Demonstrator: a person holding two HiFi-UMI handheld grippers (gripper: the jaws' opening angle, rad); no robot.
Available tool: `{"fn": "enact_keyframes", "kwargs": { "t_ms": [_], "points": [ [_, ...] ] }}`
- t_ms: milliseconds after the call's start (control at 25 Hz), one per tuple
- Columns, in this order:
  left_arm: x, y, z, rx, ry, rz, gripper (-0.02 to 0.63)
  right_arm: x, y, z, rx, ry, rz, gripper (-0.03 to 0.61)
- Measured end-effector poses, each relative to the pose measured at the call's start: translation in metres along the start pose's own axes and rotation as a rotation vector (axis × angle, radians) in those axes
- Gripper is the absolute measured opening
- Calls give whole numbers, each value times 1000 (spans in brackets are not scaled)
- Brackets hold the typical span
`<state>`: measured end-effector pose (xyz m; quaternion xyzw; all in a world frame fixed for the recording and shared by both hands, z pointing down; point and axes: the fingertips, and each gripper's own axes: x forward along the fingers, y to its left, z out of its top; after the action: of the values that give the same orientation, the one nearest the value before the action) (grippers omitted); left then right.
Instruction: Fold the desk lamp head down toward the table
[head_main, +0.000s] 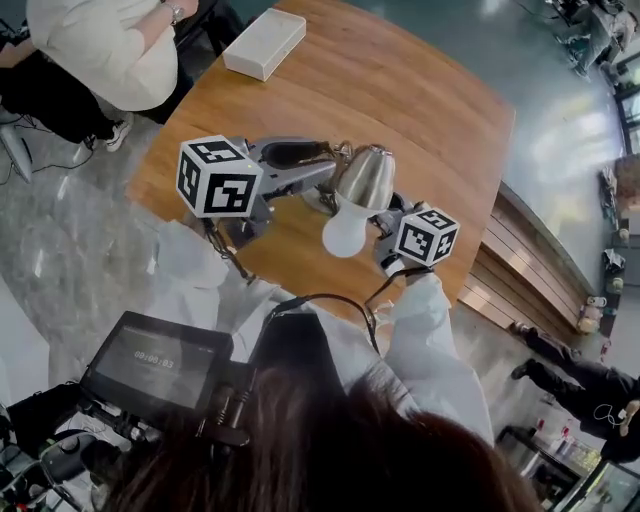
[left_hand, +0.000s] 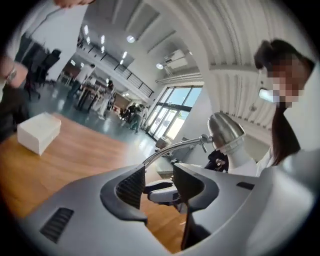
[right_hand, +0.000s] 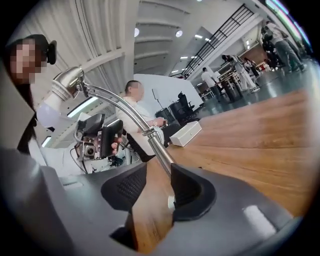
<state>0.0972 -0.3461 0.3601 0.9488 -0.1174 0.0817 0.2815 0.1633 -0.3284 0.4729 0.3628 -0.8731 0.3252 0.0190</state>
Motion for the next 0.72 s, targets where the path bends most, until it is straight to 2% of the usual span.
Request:
{"fn": "enact_keyframes", "kwargs": {
  "t_ms": [120,280,320,440,640,720],
  "points": [
    [4,-4,-8,-249,44,-119,193,1,2,-2,-101,11,25,157],
    [5,-8,-13,-674,51,-241,209,9,5,-4,-234,35,44,186],
    [4,-10,-10,-752,41,-291,219,11,6,-5,-251,38,48,186],
    [3,-13,0,-900,-1,-402,232,19,9,-6,-294,44,54,187],
    [9,-9,-6,-1090,-1,-463,231,32,19,-7,-361,58,73,186],
    [12,-11,-6,-1138,7,-483,230,36,23,-6,-377,59,77,186]
  ]
}}
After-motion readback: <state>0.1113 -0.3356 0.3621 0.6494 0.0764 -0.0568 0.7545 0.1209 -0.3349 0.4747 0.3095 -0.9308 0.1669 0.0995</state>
